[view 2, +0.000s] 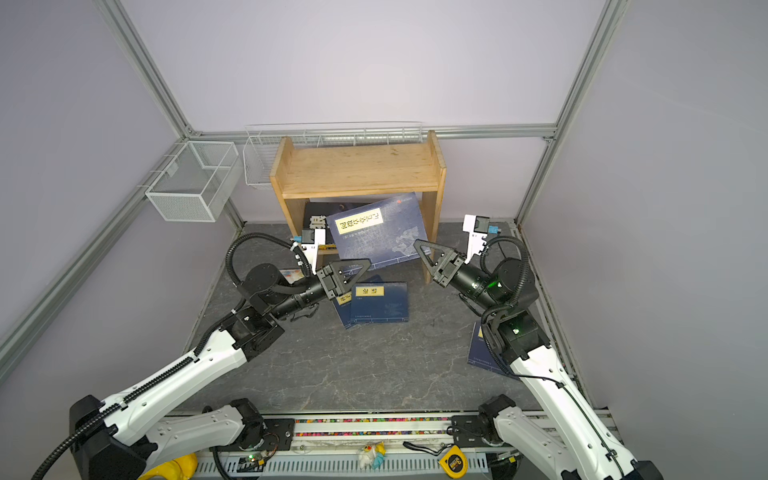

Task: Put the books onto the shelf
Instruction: 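Carry the upright blue book with both grippers to the bottom shelf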

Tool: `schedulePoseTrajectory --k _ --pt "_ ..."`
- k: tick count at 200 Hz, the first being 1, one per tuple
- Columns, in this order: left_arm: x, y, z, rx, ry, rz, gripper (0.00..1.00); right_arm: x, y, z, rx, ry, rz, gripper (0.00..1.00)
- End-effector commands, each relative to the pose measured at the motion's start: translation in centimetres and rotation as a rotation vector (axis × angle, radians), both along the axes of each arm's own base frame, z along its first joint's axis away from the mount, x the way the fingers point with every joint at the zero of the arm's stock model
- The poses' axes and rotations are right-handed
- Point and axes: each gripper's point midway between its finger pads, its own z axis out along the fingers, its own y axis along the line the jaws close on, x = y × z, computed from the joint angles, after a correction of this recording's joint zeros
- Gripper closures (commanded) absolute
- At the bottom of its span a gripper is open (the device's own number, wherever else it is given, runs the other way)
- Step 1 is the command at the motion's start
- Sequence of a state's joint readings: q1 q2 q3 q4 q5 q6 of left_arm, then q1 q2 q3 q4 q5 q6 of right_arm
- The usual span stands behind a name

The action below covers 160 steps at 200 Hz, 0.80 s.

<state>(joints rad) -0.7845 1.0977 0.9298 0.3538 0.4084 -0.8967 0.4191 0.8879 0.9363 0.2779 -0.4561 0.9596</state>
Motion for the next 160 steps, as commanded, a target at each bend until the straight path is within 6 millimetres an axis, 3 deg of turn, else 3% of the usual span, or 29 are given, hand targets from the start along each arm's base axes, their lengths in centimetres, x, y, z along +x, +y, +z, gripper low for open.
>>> schedulePoseTrajectory --k 1,20,32,56,77,108,160 --pt "-1.3 0.8 4.1 -0.104 -0.106 -0.022 0.87 -0.8 0.0 1.4 0.041 -0.056 0.029 0.9" --pt "-1.6 1.4 4.8 -0.11 -0.128 -0.009 1.0 -0.5 0.1 0.7 0.021 -0.039 0.022 0.85" --pt "-1.8 1.8 5.1 -0.101 -0.139 0.006 1.0 -0.4 0.1 0.0 -0.002 -0.026 0.018 0.78" --pt "-2.3 2.5 5.7 -0.061 -0.159 0.024 1.0 -0.2 0.1 -1.5 -0.075 -0.001 0.001 0.41" --pt "-2.7 2.8 5.9 0.019 -0.155 0.023 1.0 -0.8 0.3 -2.1 -0.159 -0.016 0.018 0.25" --pt "-3.4 3.0 6.0 0.085 -0.141 -0.029 1.0 -2.4 1.1 -1.4 -0.202 -0.059 0.109 0.23" --pt "-3.3 3.4 5.9 0.084 -0.097 -0.117 1.0 -3.4 1.4 -1.0 -0.187 -0.082 0.156 0.29"
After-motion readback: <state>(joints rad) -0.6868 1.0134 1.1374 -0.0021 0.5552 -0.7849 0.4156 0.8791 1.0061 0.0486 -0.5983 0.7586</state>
